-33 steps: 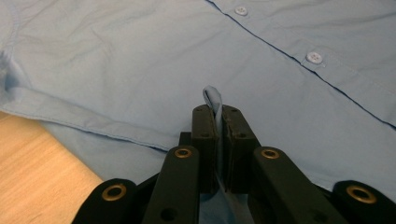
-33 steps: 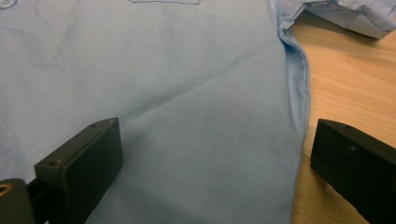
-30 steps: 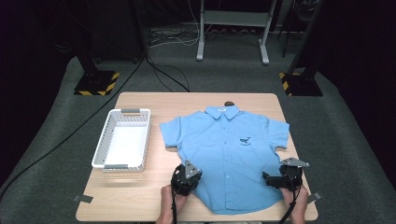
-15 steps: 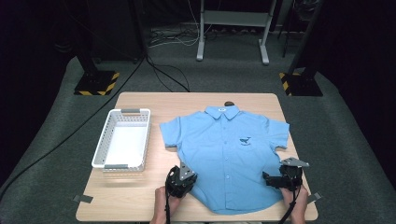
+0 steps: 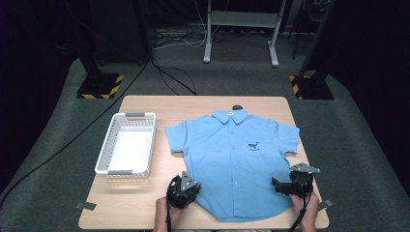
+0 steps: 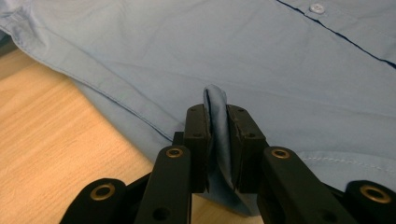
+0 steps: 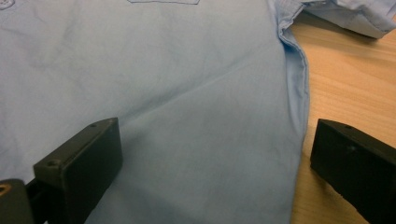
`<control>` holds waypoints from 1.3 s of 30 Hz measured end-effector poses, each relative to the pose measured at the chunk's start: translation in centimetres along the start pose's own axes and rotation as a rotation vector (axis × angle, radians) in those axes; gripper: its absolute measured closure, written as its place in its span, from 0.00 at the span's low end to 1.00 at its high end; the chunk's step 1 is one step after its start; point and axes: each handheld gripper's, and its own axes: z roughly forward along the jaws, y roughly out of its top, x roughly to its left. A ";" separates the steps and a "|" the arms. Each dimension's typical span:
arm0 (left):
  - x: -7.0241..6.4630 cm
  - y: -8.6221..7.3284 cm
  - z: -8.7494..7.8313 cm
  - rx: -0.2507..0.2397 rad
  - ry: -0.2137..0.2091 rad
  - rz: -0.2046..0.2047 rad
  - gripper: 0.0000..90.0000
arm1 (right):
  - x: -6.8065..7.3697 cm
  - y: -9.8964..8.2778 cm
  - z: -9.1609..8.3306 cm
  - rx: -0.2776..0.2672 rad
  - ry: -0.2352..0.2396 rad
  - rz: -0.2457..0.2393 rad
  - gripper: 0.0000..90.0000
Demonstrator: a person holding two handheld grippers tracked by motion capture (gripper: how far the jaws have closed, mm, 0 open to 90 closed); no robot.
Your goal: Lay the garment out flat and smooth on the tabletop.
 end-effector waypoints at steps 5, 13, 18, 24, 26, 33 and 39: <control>0.0 -0.6 -0.6 0.005 -0.012 -0.003 0.80 | 0.0 0.0 0.0 0.000 0.000 0.000 0.02; -0.1 0.0 -3.1 -0.043 0.017 -0.046 0.29 | 0.0 0.0 0.0 0.000 -0.001 0.001 0.02; 0.2 1.8 -2.7 -0.029 0.036 -0.008 0.20 | 0.0 0.0 0.0 0.000 -0.002 0.002 0.02; 1.1 1.3 0.4 0.109 0.073 0.020 0.16 | 0.0 0.0 0.0 0.000 -0.003 0.002 0.02; 1.3 0.6 0.5 0.107 0.069 0.004 0.15 | 0.0 0.0 0.0 0.000 -0.004 0.003 0.02; 2.7 -1.1 -0.7 0.078 0.060 -0.053 0.13 | 0.0 0.0 0.0 0.000 -0.011 0.011 0.01; 4.0 -2.8 -2.1 0.049 0.085 -0.096 0.12 | -0.1 0.0 0.0 0.001 -0.015 0.018 0.01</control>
